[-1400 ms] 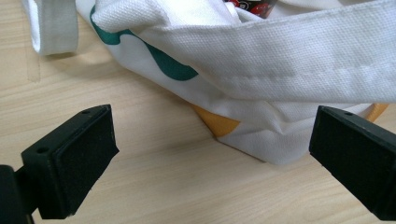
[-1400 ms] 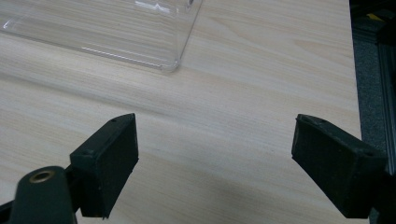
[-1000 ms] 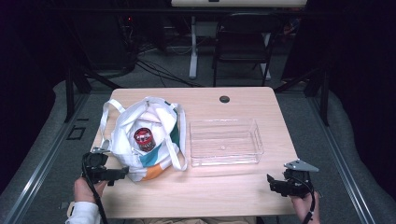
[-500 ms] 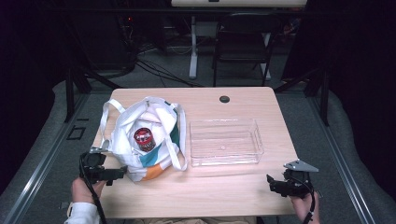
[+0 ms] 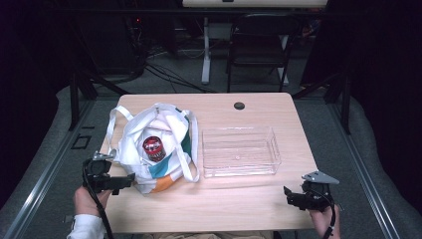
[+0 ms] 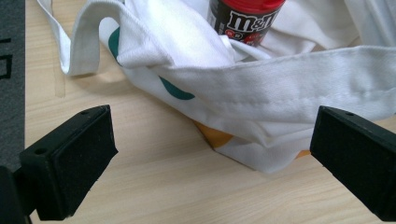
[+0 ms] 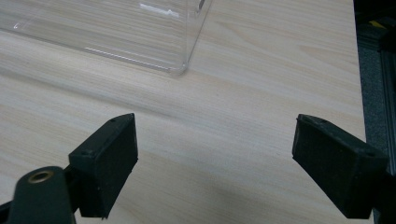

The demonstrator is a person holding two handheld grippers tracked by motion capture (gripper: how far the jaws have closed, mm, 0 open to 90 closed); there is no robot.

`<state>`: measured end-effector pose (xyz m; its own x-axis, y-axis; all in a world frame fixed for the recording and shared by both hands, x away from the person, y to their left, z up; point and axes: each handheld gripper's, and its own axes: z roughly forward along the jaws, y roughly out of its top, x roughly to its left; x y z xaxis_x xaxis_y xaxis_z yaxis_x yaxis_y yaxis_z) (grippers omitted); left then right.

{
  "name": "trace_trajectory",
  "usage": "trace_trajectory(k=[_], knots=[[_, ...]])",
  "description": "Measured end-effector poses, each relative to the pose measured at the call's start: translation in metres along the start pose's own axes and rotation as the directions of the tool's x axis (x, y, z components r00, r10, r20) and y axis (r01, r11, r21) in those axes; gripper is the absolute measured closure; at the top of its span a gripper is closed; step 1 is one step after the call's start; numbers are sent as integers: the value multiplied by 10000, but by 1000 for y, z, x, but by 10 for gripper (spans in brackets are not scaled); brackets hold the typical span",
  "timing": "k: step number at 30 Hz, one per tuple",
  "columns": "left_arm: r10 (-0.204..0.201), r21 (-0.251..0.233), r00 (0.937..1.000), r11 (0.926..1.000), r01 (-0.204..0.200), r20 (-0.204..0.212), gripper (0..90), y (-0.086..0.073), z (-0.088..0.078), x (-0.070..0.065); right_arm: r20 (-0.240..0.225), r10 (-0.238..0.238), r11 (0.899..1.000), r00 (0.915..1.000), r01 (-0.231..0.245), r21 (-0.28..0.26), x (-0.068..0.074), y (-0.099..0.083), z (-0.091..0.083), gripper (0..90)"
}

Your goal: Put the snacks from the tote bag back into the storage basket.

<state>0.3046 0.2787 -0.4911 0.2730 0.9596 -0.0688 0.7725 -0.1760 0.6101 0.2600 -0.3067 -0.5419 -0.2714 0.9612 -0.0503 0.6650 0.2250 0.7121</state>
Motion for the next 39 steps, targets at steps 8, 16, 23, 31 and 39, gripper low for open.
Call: trace_trajectory(k=[8,16,23,31,39], knots=[[154,-395,9998,9991,-151,81,1,16,-14,-3,106,-29,9999,9999,31,-117,1,0,0,111],[213,-668,9998,9975,-209,56,3,33,-22,-3,81,27,9999,10000,-26,-119,0,0,-1,110],[553,-660,9983,9963,-542,155,1,51,-23,-10,129,159,9997,9998,-157,-171,-1,-1,-1,110],[951,-570,9950,9940,-932,318,1,76,-16,-21,110,103,9999,9999,-102,-83,-1,-1,-1,110],[1205,-282,9910,9925,-1190,577,1,93,-4,-28,7,116,9999,9999,-116,-9,-1,-2,1,112]])
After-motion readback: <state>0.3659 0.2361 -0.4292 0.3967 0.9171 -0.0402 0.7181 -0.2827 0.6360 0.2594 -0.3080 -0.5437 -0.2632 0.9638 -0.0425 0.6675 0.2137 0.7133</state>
